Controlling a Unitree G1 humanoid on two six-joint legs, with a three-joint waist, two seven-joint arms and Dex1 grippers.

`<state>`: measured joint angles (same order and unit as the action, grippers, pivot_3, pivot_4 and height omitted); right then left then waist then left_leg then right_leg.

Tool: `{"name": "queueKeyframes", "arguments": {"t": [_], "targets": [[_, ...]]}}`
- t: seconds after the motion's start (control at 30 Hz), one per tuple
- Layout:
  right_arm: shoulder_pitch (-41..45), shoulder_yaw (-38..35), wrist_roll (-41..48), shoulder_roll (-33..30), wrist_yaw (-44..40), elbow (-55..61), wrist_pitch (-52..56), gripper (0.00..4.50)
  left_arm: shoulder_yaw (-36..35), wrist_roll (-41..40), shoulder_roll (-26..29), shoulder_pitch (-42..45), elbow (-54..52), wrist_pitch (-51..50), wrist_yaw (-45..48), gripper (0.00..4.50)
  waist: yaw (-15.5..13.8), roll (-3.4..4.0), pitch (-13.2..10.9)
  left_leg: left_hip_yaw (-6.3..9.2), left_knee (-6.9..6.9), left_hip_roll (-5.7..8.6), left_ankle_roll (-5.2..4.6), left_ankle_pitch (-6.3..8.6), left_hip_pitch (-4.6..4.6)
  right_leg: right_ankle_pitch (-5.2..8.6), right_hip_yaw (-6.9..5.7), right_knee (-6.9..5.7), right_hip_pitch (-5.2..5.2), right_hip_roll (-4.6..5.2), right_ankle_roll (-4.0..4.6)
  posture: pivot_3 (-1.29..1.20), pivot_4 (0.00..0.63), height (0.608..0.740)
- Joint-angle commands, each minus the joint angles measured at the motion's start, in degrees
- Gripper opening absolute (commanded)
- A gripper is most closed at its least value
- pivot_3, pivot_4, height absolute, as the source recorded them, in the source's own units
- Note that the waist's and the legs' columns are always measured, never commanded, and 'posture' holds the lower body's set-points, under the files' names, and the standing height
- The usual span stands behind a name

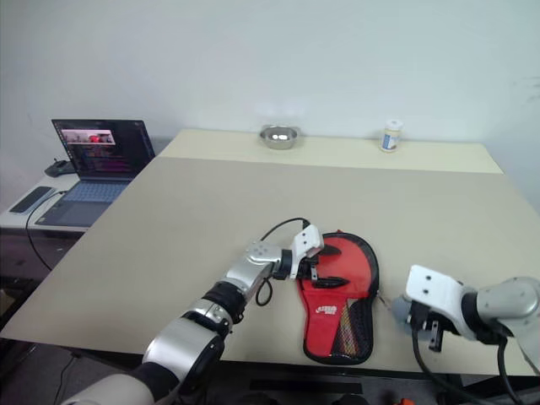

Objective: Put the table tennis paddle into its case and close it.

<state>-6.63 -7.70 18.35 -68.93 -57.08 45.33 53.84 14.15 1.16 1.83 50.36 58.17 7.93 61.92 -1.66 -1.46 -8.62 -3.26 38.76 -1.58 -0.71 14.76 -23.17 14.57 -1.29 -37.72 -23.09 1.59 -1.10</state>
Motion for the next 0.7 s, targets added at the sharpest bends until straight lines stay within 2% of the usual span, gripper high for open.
{"name": "queueKeyframes", "arguments": {"t": [0.03, 0.13, 0.23, 0.5, 0.7], "targets": [[-5.65, -0.6, 1.37, -0.88, -1.73, 3.72, -0.92, 0.26, 2.06, 2.74, -0.91, -2.62, 4.32, -1.49, -0.03, 4.5, -0.03, -0.03, 0.04, -0.01, 0.0, 0.02, -0.02, 0.02, -0.01, 0.01, 0.0, 0.01, 0.0, 0.03, -0.02, 0.0, 0.15, 0.74], [-12.52, -1.18, 1.53, -0.53, -1.88, 6.33, -2.12, 0.26, 2.02, 2.85, -1.13, -2.56, 4.42, -1.44, -0.15, 4.5, -0.27, -0.08, 0.18, 0.03, 0.0, 0.08, -0.15, 0.11, -0.05, 0.08, -0.06, 0.08, 0.04, 0.1, -0.12, 0.0, 0.15, 0.74], [-15.42, -3.33, 2.95, -0.33, -2.5, 8.43, -2.07, 0.25, 2.04, 2.97, -1.29, -2.6, 4.48, -1.34, -0.24, 4.5, -0.12, -0.1, 0.35, -0.01, 0.01, 0.09, -0.18, 0.15, -0.05, 0.08, -0.02, 0.13, 0.07, 0.1, -0.15, 0.0, 0.15, 0.74], [-18.91, -9.85, 8.88, -0.03, -5.57, 13.4, 0.65, 0.24, 1.82, 3.48, -1.79, -2.57, 4.66, -1.09, -0.56, 4.5, 0.1, -0.05, 0.38, 0.68, -0.04, 0.02, -0.14, 0.18, 0.31, 0.14, -0.82, 0.78, 0.82, 0.46, -0.05, 0.0, 0.15, 0.74], [-18.95, -8.26, 8.33, 0.25, -2.95, 12.29, 0.44, 0.24, 1.76, 3.56, -2.0, -2.44, 4.58, -1.05, -0.54, 4.5, 0.06, -0.07, 0.37, 0.85, -0.05, 0.12, -0.12, 0.2, 0.23, 0.11, -0.96, 0.83, 0.97, 0.56, -0.12, 0.0, 0.15, 0.74]]}}
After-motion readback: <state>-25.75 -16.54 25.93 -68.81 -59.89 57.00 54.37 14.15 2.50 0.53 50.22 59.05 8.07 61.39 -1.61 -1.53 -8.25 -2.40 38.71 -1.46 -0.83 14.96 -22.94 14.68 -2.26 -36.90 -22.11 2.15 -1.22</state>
